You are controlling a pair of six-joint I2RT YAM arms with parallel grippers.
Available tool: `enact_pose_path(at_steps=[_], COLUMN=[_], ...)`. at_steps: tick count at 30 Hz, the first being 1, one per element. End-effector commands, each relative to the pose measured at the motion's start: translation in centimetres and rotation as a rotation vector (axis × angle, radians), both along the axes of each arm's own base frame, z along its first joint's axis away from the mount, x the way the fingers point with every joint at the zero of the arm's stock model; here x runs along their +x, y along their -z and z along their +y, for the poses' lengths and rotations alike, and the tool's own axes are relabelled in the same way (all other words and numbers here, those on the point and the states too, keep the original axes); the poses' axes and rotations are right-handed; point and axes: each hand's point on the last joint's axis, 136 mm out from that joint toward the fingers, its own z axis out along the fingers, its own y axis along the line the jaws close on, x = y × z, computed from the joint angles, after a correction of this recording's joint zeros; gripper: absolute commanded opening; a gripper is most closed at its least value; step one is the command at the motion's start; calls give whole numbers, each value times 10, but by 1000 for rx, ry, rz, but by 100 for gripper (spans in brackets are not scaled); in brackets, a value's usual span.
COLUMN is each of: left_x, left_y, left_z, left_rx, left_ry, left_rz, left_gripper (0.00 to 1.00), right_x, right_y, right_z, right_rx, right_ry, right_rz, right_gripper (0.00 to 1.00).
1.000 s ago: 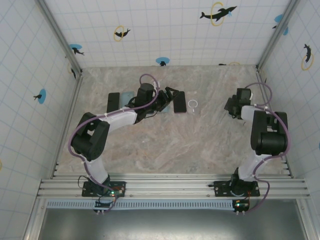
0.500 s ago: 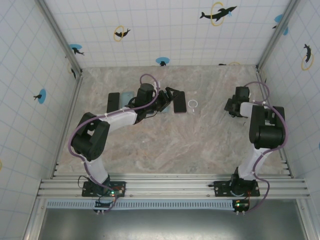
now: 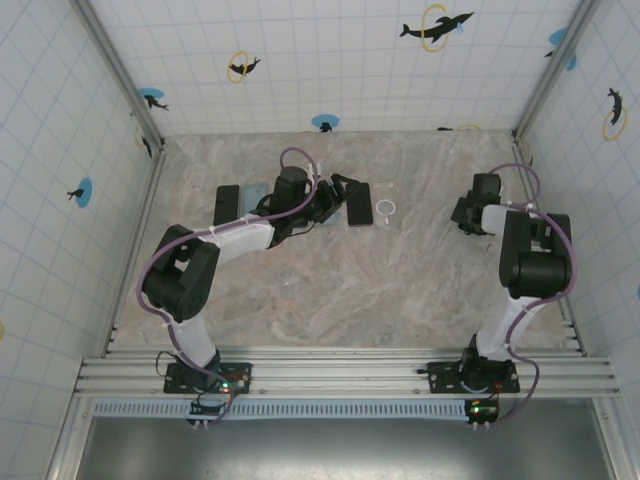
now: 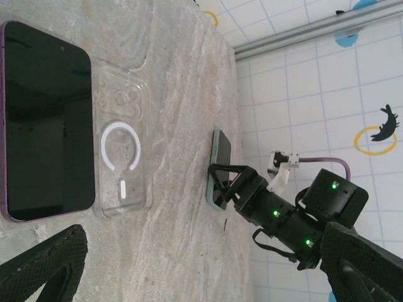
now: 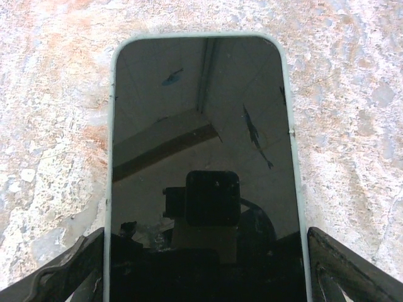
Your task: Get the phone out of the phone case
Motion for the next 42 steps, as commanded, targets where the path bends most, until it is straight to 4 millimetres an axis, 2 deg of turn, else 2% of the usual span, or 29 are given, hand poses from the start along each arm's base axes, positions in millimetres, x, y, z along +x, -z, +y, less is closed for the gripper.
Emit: enact_pose_path(at_steps=[1, 4, 11, 14, 21, 26, 33, 38, 42], left_x=[3, 3, 0, -3, -14, -22, -19, -14, -10], left_y=[3, 3, 4, 4, 1, -6, -37, -59, -71], left_z=[0, 0, 1, -1, -18, -29, -27, -30, -42], left_rx=[-9, -8, 18, 52, 119, 109, 108, 78, 20], left_ry=[5, 7, 13, 18, 42, 68, 64, 76, 113], left_rz=[7, 4, -15, -42, -124, -163, -230, -251, -241], left_gripper=[97, 96, 95, 93, 91, 90, 89, 87, 83], right_x=[-4, -2, -2, -4, -8, -13, -35, -52, -64], right_y=[-22, -40, -67, -85, -122, -150, -177, -187, -189], right_z=[7, 17, 46, 65, 102, 138, 183, 207, 221], right_rx=[45, 103, 271, 368, 505, 489, 432, 422, 412], right_ry=[-16, -38, -88, -121, -181, -299, -490, -586, -647], right_rz=[-60, -136, -261, -334, -441, -508, -593, -634, -646], right_gripper=[60, 58, 55, 55, 54, 54, 54, 53, 53])
